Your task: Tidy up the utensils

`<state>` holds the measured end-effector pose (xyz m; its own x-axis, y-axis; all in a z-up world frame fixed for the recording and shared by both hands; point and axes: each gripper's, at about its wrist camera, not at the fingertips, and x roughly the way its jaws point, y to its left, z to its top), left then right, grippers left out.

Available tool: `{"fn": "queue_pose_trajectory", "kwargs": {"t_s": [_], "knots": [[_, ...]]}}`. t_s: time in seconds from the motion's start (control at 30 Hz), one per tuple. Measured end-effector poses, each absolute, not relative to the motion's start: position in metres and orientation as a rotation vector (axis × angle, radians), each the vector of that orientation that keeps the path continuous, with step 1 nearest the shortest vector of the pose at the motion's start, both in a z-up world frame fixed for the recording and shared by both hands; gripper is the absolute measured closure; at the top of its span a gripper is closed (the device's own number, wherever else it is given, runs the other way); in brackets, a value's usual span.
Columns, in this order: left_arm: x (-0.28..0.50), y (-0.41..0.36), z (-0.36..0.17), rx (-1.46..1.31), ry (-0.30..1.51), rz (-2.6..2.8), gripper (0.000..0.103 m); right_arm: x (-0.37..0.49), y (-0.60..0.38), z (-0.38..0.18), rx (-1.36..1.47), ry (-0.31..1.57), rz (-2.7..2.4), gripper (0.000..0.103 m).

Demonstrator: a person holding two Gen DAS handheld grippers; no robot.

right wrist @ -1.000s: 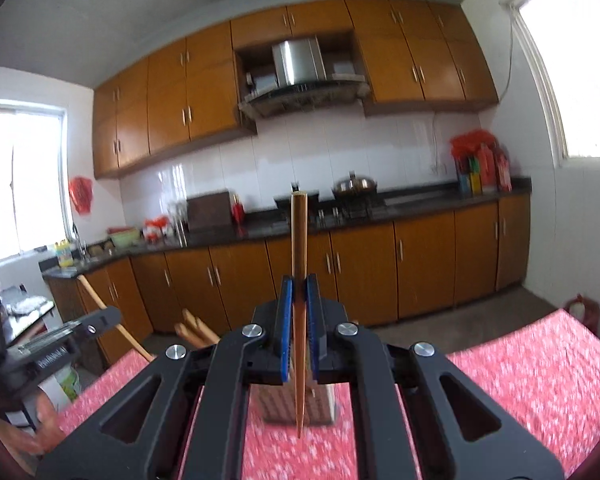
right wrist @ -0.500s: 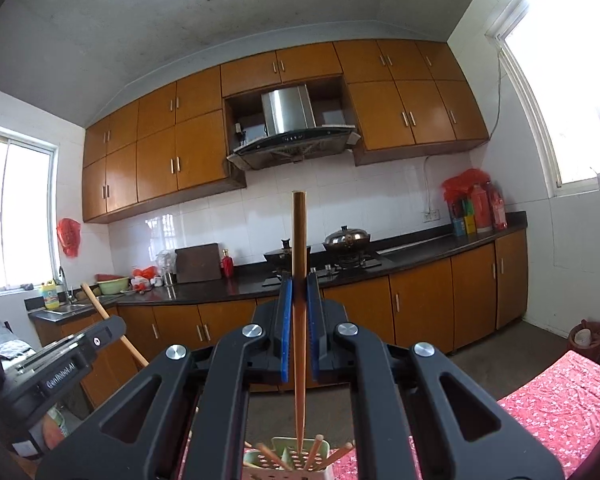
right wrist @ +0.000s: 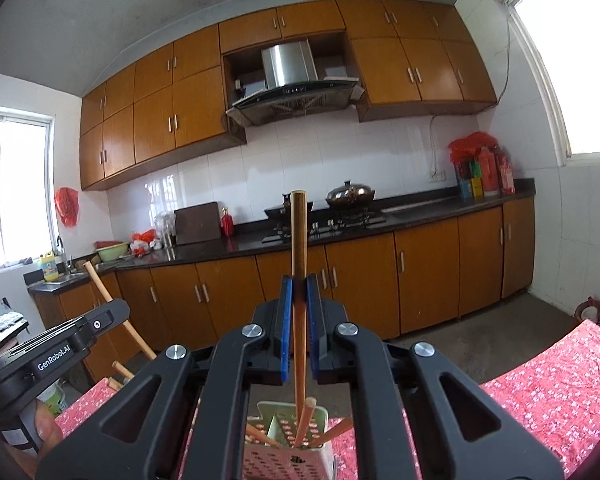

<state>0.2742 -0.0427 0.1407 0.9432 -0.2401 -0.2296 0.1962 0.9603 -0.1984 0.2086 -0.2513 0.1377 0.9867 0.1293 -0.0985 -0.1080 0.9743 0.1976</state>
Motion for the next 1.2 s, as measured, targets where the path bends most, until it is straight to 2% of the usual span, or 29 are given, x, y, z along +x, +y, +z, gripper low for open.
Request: {"fn": "queue_pose_trajectory", "kwargs": {"t_s": [0.07,0.2,0.27,0.33,0.43,0.5,0.57,0.63,0.7,0.77,1.2], "knots": [[0.273,-0.040,0.141,-0.182,0.259,-0.224,0.093,0.210,-0.255,0.137,0.210,0.133,0.135,0.094],[0.261,-0.032,0.149,-0.200,0.245,-0.228,0.081,0.201,-0.259,0.143,0.214,0.131,0.133,0.071],[0.251,-0.026,0.156,-0.203,0.229,-0.224,0.076,0.192,-0.262,0.148,0.205,0.116,0.127,0.070],[0.240,-0.019,0.162,-0.202,0.217,-0.218,0.073,0.180,-0.266,0.153,0.199,0.108,0.123,0.063],[0.218,-0.007,0.166,-0.189,0.203,-0.205,0.059,0.159,-0.271,0.158,0.192,0.105,0.116,0.050],[0.199,0.001,0.164,-0.159,0.197,-0.187,0.049,0.146,-0.273,0.160,0.178,0.112,0.108,0.038],[0.179,0.008,0.158,-0.124,0.204,-0.170,0.034,0.131,-0.273,0.157,0.162,0.124,0.105,0.026],[0.158,0.014,0.148,-0.095,0.221,-0.153,0.020,0.113,-0.268,0.150,0.128,0.145,0.093,0.009],[0.140,0.018,0.138,-0.072,0.231,-0.144,0.009,0.096,-0.261,0.142,0.092,0.153,0.085,0.002],[0.117,0.021,0.123,-0.042,0.246,-0.122,0.004,0.079,-0.251,0.133,0.053,0.158,0.072,0.002],[0.037,0.026,0.044,0.023,0.350,-0.004,0.004,0.022,-0.225,0.065,0.082,0.305,0.036,0.002]]}}
